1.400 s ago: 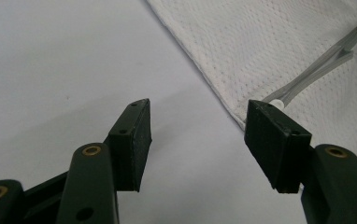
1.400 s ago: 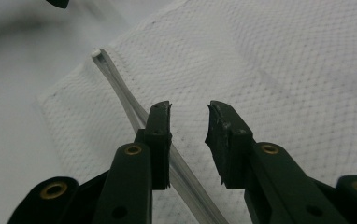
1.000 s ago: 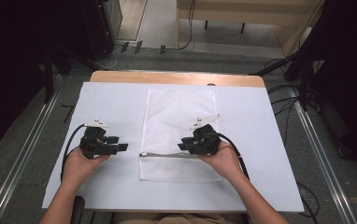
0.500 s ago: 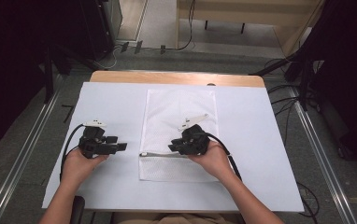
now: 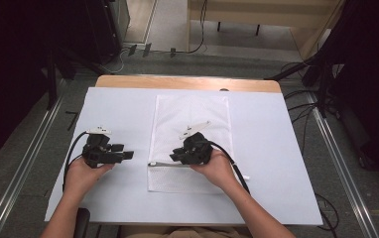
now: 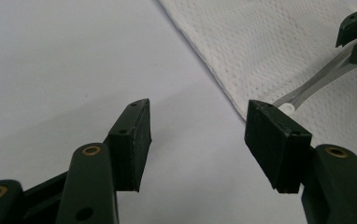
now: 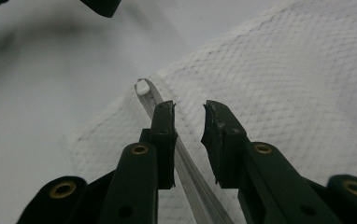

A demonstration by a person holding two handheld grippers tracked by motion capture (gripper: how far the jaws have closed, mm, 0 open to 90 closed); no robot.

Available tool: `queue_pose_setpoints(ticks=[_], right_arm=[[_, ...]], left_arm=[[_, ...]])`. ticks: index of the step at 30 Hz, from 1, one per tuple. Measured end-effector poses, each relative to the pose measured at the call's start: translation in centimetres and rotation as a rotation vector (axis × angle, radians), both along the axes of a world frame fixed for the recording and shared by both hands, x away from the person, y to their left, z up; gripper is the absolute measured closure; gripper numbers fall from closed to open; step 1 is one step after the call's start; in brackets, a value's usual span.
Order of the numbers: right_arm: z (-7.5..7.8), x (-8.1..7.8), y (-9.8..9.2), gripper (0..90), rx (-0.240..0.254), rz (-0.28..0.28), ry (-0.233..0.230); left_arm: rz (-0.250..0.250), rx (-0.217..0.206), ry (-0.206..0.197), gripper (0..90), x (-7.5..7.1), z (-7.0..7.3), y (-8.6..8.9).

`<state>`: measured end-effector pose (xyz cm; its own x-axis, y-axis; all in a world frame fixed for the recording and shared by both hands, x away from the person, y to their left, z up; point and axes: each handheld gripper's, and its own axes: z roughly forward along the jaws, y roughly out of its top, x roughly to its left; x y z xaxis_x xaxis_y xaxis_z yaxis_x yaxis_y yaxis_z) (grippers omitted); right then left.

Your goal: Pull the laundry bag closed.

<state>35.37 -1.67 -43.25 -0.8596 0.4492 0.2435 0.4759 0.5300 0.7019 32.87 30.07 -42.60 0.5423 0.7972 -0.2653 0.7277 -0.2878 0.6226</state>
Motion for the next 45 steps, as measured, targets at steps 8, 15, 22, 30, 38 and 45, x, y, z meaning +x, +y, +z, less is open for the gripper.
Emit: queue_pose_setpoints(ticks=[8,15,22,30,38,45], right_arm=[[-0.6,0.2,1.1,74.6,-0.008,0.003,0.003],[-0.8,0.1,2.6,75.5,-0.02,0.03,0.004],[-1.1,-0.1,4.4,80.1,-0.027,0.063,0.011],[-1.1,-0.2,5.6,82.5,-0.028,0.079,0.028],[-1.8,0.1,6.8,81.5,-0.036,0.08,0.053],[-2.4,0.1,7.1,81.1,-0.054,0.092,0.071]], left_arm=[[0.001,0.006,-0.001,41.5,0.0,0.0,-0.1],[-0.001,0.004,-0.001,41.5,0.1,0.0,0.0],[0.004,0.001,-0.007,41.5,0.1,0.0,0.1],[0.003,0.002,-0.007,41.5,0.1,0.0,0.0],[0.0,0.007,-0.008,41.5,0.1,0.0,0.0],[0.002,0.006,-0.009,41.5,0.1,0.0,0.1]])
